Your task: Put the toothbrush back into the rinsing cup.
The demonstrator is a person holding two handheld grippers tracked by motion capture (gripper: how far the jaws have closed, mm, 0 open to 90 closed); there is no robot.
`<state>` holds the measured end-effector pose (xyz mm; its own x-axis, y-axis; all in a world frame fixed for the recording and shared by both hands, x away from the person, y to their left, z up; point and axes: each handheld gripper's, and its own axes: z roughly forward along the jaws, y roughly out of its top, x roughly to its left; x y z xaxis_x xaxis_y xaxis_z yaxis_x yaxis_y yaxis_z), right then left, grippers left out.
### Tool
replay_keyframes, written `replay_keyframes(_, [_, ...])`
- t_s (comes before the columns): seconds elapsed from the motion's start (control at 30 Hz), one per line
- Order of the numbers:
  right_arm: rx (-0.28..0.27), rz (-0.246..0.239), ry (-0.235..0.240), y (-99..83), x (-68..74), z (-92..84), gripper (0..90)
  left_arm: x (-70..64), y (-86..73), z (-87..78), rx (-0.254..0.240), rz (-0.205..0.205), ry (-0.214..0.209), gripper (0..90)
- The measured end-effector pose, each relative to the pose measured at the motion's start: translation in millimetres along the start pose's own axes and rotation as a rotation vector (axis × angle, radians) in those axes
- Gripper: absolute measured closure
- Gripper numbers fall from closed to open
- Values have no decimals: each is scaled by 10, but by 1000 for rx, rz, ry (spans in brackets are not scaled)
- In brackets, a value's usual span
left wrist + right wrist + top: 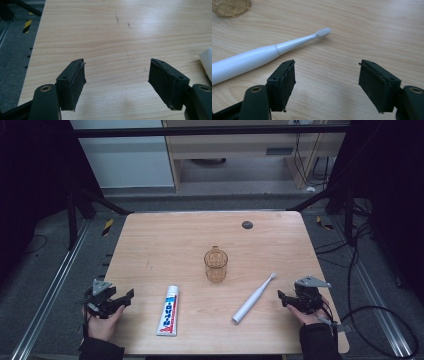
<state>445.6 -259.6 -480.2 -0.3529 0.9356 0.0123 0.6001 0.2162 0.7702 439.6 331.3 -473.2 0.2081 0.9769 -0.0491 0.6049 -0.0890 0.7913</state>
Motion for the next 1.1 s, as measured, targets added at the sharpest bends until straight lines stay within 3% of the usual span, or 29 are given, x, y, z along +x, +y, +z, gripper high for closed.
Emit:
replay_keyframes(0.2, [-2,-10,74,22,117,-52,333,-37,-22,7,21,21,-11,291])
replay_keyframes(0.3, [-4,-18,89,31,156,-70,353,-39,-32,19,26,25,-19,301])
replay_keyframes(0.33, [-8,-24,117,50,208,-91,373,-40,-35,28,29,29,-22,311])
replay_keyframes(0.8, [22,-79,258,100,535,-120,548,-64,-41,62,57,40,-39,395])
replay_keyframes(0.93, [31,-114,272,92,632,-86,615,-70,-43,67,64,44,-45,427])
replay_keyframes(1.1, [49,-134,249,90,670,-23,705,-72,-43,67,59,46,-43,450])
